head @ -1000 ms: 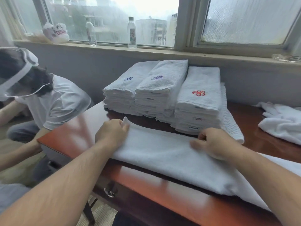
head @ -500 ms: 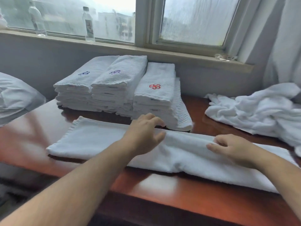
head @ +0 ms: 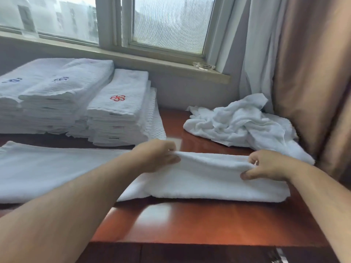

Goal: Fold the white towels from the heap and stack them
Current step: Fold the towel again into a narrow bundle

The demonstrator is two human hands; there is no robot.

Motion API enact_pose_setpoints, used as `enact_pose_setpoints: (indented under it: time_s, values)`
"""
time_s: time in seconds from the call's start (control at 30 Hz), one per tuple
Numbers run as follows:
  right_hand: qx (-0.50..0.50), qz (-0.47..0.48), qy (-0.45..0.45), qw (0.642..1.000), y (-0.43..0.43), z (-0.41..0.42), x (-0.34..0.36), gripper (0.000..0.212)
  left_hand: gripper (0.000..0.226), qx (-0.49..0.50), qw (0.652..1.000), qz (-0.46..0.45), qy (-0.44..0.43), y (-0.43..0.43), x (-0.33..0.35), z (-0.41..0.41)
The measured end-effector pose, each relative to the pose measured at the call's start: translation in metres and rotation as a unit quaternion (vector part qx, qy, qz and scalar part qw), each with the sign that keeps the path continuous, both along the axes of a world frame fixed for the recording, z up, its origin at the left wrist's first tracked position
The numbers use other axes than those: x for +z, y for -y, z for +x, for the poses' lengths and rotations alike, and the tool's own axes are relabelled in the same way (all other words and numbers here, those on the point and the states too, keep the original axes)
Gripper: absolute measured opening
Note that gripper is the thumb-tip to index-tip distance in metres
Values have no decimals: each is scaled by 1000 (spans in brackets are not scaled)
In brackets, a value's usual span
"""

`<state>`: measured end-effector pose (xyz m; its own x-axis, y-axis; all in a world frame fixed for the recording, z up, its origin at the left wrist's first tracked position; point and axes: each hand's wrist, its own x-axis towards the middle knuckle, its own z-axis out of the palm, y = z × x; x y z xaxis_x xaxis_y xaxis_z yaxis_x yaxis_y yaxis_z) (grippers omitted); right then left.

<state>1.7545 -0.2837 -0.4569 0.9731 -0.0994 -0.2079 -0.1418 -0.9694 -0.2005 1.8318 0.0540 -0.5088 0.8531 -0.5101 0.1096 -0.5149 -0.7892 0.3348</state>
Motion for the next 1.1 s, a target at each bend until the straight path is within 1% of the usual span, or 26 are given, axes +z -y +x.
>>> enact_pose_setpoints:
  time_s: [0.03,0.1,0.17,0.23,0.33,0.4,0.47,0.53,0.57,0.63,0.73,0.83,0.93,1.0,1.1]
  values:
    - [-26,-27,4,999,6,3,-2,51,27,5,1000,-4,6,0,1,2]
    - [-66,-25,44,997,17,7,-10,51,29,12,1000,-12,23,2,2,3]
    - [-99,45,108,988,25,10,-21,42,30,22,999,-19,45,4,2,6]
    - [-139,139,163,967,31,13,-31,30,30,31,997,-24,61,4,-1,10]
    - [-173,229,189,939,42,22,-43,19,31,36,995,-22,95,5,-4,17]
    - [-178,255,186,932,48,26,-46,12,32,41,994,-21,101,7,-7,22]
    - [-179,224,198,937,50,32,-47,11,32,45,995,-12,90,9,-10,25]
    - [-169,152,219,949,49,39,-47,19,36,55,995,-3,87,10,-16,24]
    - [-159,134,222,953,48,44,-46,17,39,63,994,-3,91,11,-20,22]
    - [-139,132,217,957,43,54,-45,11,41,77,992,2,100,11,-29,17]
    - [-129,116,217,961,39,65,-45,11,37,88,990,-5,108,11,-34,14]
    - [-121,97,197,968,36,74,-49,11,35,85,992,-10,98,7,-32,18]
    - [-121,90,178,972,36,80,-55,15,41,90,991,28,99,0,-30,21]
    - [-124,105,185,969,37,80,-61,17,45,87,989,55,108,-7,-31,21]
    - [-121,155,225,954,41,83,-60,19,40,101,987,21,126,-16,-29,21]
